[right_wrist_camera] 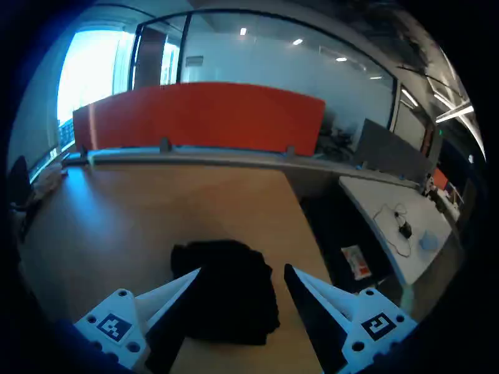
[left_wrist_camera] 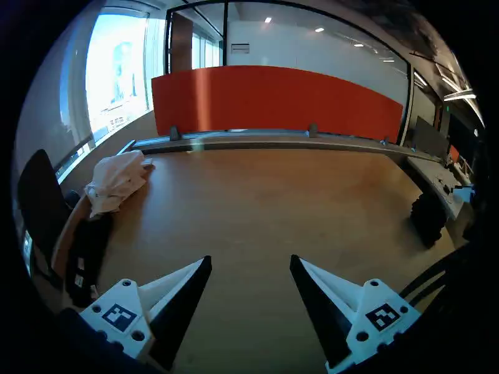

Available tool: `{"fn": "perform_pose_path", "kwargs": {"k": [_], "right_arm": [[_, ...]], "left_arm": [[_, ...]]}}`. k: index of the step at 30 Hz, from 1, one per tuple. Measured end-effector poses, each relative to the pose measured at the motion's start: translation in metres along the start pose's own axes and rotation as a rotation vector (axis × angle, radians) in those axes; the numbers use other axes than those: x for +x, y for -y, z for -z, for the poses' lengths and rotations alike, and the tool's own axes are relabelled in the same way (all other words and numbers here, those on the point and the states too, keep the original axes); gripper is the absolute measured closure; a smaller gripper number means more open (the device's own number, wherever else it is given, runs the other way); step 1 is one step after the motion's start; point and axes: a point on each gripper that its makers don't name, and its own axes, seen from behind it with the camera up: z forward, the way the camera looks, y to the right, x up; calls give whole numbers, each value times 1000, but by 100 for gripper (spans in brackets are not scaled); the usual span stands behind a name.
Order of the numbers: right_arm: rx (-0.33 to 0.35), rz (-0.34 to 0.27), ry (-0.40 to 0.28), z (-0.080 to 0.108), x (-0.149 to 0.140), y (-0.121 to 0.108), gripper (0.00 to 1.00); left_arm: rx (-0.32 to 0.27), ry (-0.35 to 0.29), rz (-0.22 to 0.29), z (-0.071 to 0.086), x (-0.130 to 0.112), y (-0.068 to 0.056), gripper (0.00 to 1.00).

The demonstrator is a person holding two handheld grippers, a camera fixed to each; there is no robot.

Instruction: Fold towel

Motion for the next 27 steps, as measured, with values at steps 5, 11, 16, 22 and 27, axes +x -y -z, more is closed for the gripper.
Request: {"fn": "perform_pose_path", "kwargs": {"k": [5, 11, 16, 22, 27], "right_arm": [[-10, -41, -162, 8, 38, 4, 7], [-1, -66, -219, 9, 57, 11, 7], [-5, -62, -261, 11, 75, 16, 7], [6, -65, -308, 14, 99, 29, 7], [-9, -71, -360, 17, 120, 39, 7]], "left_arm": [[5, -24, 8, 0, 8, 2, 6], [10, -57, 16, -1, 20, 5, 6], [19, -109, 20, -1, 39, 11, 7], [31, -182, 30, 1, 68, 21, 7], [42, -252, 41, 3, 96, 31, 6]]}}
